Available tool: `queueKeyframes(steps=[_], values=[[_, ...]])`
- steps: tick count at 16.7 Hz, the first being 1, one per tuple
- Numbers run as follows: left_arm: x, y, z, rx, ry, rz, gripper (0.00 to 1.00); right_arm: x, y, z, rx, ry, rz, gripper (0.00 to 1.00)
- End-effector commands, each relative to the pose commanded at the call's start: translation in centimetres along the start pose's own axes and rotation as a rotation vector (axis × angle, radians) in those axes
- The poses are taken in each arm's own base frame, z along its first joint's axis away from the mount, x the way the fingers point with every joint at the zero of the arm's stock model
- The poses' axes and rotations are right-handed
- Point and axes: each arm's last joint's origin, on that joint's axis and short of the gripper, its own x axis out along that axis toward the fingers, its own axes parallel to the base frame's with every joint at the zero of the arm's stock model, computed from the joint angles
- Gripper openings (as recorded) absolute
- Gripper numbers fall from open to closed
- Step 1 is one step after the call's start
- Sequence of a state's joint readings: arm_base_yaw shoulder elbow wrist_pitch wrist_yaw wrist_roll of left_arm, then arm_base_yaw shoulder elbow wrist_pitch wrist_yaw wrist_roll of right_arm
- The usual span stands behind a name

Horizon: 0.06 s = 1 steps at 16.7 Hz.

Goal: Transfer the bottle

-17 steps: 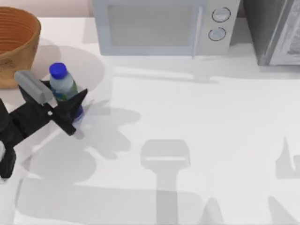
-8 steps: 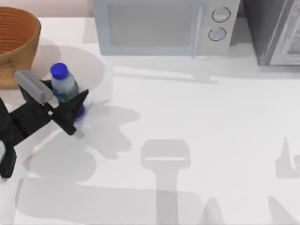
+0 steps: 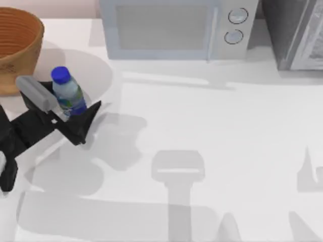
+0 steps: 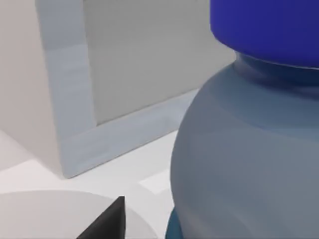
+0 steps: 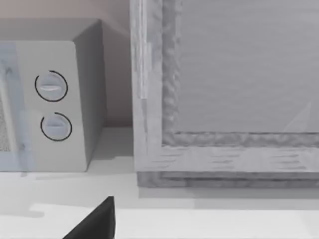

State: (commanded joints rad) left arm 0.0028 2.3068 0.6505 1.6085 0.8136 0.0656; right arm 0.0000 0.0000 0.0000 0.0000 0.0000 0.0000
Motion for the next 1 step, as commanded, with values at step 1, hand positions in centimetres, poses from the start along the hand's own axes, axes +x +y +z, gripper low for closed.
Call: queueKeyframes(steps=[1], values=[[0.0, 0.0, 0.0, 0.0, 0.0, 0.0, 1.0, 0.0, 0.0, 0.0, 0.0, 0.0, 0.0, 1.0]])
